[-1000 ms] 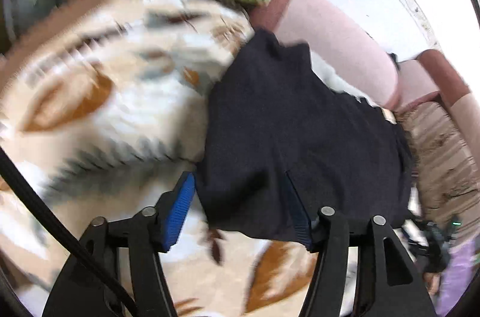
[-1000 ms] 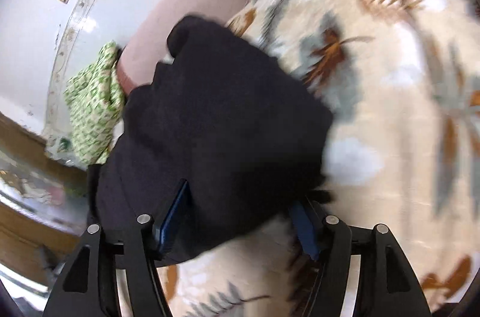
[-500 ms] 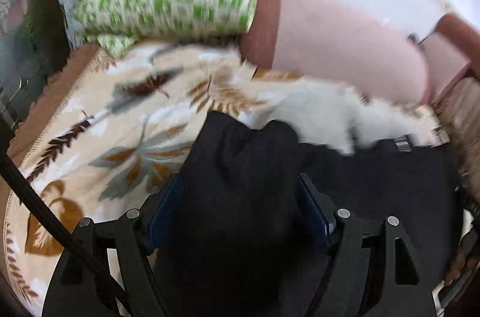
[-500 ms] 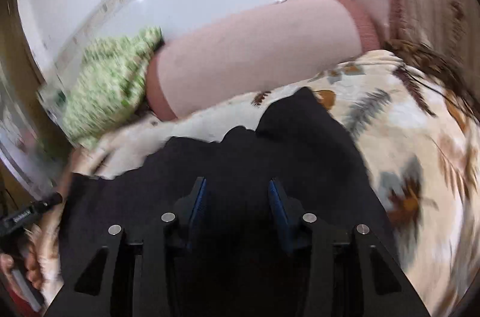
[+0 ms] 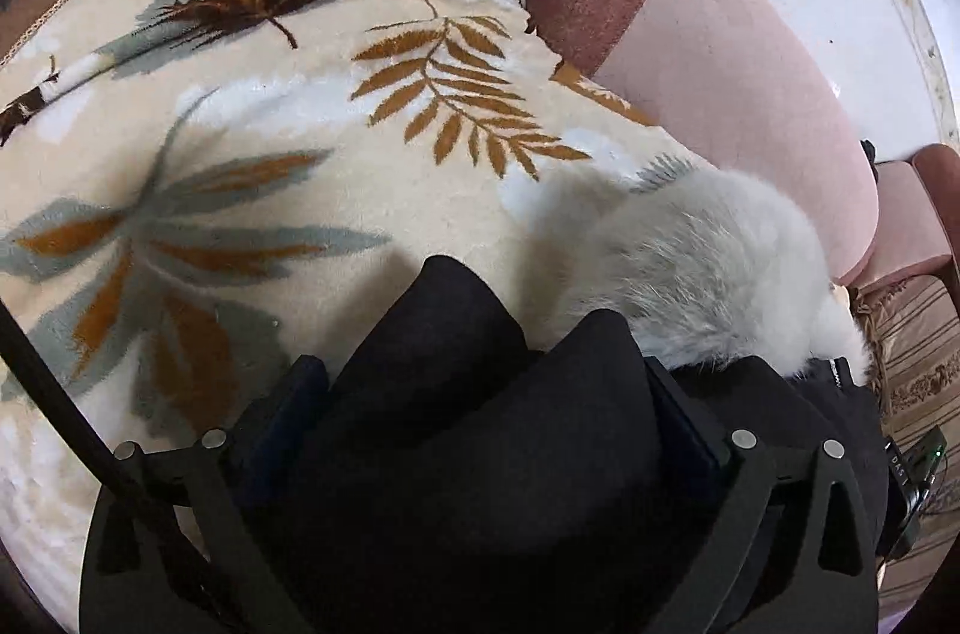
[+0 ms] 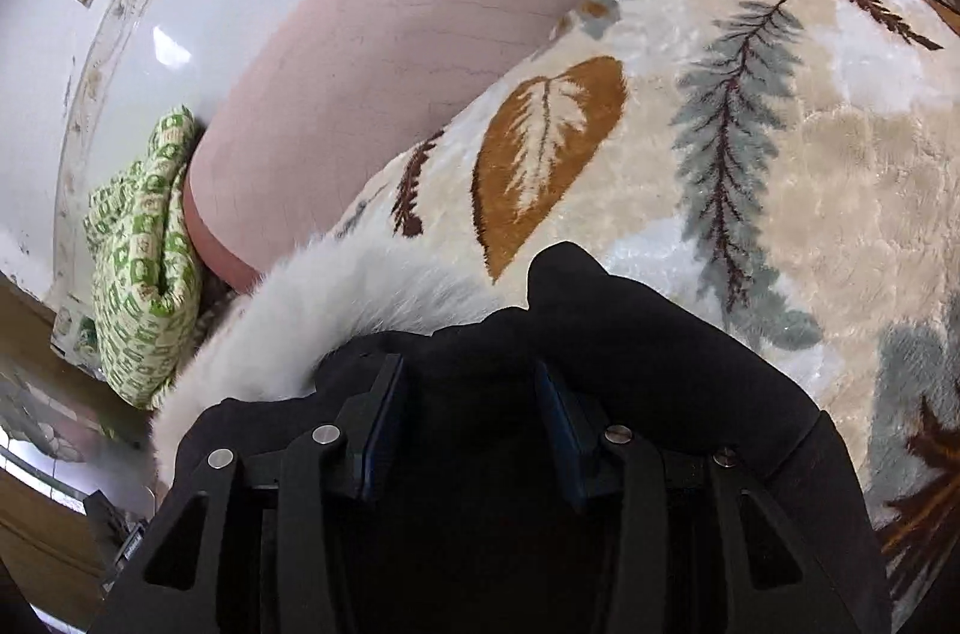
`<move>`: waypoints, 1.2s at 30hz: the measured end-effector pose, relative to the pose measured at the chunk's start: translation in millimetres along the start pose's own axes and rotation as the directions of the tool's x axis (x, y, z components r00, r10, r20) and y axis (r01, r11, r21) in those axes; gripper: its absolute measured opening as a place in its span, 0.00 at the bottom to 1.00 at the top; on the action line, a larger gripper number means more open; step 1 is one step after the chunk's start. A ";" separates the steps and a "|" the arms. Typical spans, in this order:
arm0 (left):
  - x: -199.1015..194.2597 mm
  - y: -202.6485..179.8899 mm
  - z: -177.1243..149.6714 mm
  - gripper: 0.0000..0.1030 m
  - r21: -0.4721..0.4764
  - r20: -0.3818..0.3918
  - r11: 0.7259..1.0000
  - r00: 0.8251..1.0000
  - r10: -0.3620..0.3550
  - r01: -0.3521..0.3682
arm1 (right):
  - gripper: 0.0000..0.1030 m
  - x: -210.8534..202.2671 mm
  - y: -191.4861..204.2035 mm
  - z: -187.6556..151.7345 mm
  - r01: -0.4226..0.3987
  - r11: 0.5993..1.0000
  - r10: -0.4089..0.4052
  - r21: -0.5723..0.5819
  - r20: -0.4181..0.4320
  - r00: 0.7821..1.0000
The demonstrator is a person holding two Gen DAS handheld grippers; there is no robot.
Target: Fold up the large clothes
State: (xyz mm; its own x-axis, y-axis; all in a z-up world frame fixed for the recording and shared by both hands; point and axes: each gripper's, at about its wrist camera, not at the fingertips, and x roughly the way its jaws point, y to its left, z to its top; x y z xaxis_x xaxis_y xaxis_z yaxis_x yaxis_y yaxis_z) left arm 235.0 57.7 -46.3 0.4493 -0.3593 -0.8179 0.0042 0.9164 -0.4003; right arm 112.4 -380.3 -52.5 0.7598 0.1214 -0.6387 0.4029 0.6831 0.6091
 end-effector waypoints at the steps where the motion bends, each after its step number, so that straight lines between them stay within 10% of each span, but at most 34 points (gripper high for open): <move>1: -5.6 0.5 -0.1 0.97 -0.002 -0.004 1.000 1.000 0.000 0.000 | 0.44 -5.2 2.5 -2.7 0.000 1.000 0.000 -0.007 0.014 1.000; 8: -121.6 -18.7 -42.8 0.96 0.109 0.246 0.981 0.960 0.132 -0.162 | 0.61 -87.8 46.5 -21.3 0.150 0.977 -0.122 -0.154 0.177 0.977; 13: -217.9 -38.4 -114.8 0.97 0.143 0.577 0.899 0.773 0.264 -0.414 | 0.75 -153.0 77.3 -54.7 0.121 0.965 -0.067 -0.231 0.226 0.972; 17: -258.2 -38.3 -162.7 0.97 0.113 0.667 0.910 0.709 0.229 -0.399 | 0.82 -189.9 88.5 -113.2 0.136 0.934 -0.066 -0.331 0.213 0.975; 23: -256.2 -24.4 -205.6 0.97 0.095 0.614 0.964 0.776 0.141 -0.250 | 0.84 -212.5 67.7 -192.9 0.289 0.864 -0.181 -0.411 0.282 0.942; 27: -235.6 -30.3 -222.8 0.97 0.173 0.565 0.950 0.816 0.121 -0.261 | 0.84 -205.7 57.2 -209.6 0.348 0.843 -0.237 -0.410 0.297 0.925; 32: -196.7 -28.0 -235.6 0.97 0.242 0.419 0.958 0.907 0.038 -0.152 | 0.84 -195.5 61.1 -213.5 0.403 0.805 -0.270 -0.436 0.336 0.902; 36: -173.6 -35.8 -243.8 0.97 0.280 0.367 0.943 0.928 0.069 -0.181 | 0.84 -186.5 63.5 -219.1 0.422 0.781 -0.285 -0.461 0.337 0.897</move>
State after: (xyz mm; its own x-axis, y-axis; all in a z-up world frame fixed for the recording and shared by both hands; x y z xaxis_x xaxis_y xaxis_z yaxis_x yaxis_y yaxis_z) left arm -60.9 44.3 9.3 0.7451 -0.2049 -0.6347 0.1726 0.9785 -0.1132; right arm -115.5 -201.7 2.3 0.7386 -0.3287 -0.5886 0.3995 0.9167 -0.0107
